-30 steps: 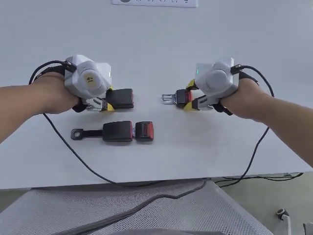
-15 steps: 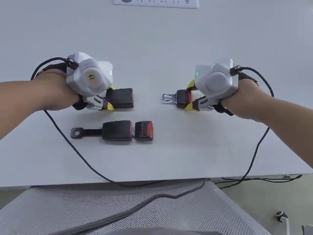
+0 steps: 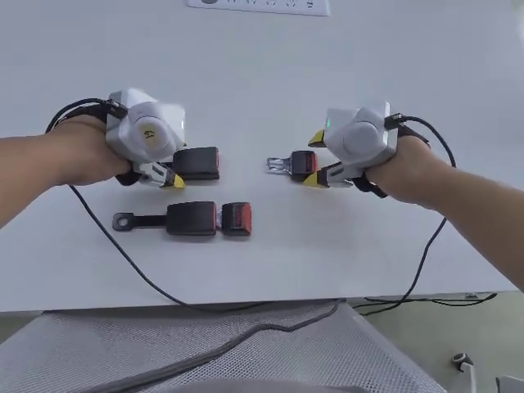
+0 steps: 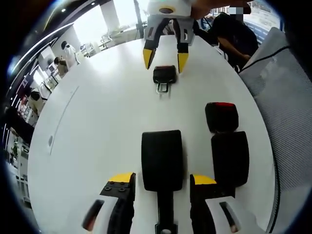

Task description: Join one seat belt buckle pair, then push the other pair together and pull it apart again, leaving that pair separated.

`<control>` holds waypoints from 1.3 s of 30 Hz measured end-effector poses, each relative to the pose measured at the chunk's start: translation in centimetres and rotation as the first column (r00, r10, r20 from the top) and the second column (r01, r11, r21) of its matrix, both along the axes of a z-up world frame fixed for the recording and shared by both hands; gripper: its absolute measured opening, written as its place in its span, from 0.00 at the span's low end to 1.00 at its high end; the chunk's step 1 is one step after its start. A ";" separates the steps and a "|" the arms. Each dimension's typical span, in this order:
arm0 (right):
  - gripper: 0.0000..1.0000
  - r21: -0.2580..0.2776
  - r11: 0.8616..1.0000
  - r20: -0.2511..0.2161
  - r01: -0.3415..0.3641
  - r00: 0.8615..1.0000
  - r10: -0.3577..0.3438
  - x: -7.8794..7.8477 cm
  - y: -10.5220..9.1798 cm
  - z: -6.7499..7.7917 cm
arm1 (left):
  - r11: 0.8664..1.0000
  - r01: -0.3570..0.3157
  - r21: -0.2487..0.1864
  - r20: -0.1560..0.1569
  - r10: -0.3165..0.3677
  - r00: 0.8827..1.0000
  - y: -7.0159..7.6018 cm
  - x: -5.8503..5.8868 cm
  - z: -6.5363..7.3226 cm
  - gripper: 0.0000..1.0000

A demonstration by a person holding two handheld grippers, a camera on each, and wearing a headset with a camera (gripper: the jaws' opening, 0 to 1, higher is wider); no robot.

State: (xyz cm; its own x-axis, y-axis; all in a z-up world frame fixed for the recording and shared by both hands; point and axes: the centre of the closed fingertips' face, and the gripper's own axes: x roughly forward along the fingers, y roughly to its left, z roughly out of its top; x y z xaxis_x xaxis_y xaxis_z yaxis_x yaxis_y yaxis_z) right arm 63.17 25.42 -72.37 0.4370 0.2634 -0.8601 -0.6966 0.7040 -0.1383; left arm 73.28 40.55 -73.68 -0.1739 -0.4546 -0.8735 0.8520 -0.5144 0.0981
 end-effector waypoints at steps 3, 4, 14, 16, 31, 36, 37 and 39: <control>0.42 0.016 1.000 0.015 0.023 1.000 -0.023 -0.2 0.3 0.7 | 0.998 -0.039 -0.041 -0.019 0.039 0.999 0.1 -0.1 1.2 0.49; 0.42 0.020 0.999 0.027 0.030 0.999 -0.031 -0.3 0.5 1.1 | 0.996 -0.057 -0.062 -0.030 0.055 0.998 0.1 -0.1 1.7 0.51; 0.49 0.110 0.975 0.131 0.194 0.969 -0.208 -1.5 1.4 4.3 | 0.948 -0.268 -0.172 -0.120 0.250 0.961 3.9 -0.2 4.9 0.63; 0.51 0.125 0.971 0.136 0.203 0.966 -0.220 -2.0 1.9 4.5 | 0.933 -0.314 -0.179 -0.141 0.292 0.946 5.1 -0.5 5.3 0.66; 0.79 0.181 0.939 0.163 0.293 0.933 -0.322 -5.3 3.9 5.4 | 0.851 -0.488 -0.195 -0.187 0.456 0.870 11.3 -2.3 6.0 0.90; 0.85 0.211 0.921 0.185 0.326 0.912 -0.365 -6.1 4.0 6.1 | 0.818 -0.537 -0.209 -0.195 0.503 0.842 12.1 -1.9 6.6 0.97; 0.88 0.213 0.919 0.188 0.331 0.909 -0.371 -6.3 4.0 6.1 | 0.808 -0.549 -0.213 -0.197 0.515 0.834 12.3 -1.9 6.7 0.99; 0.91 0.220 0.915 0.192 0.339 0.904 -0.381 -6.5 4.0 6.2 | 0.800 -0.560 -0.215 -0.198 0.526 0.827 12.6 -1.8 6.8 1.00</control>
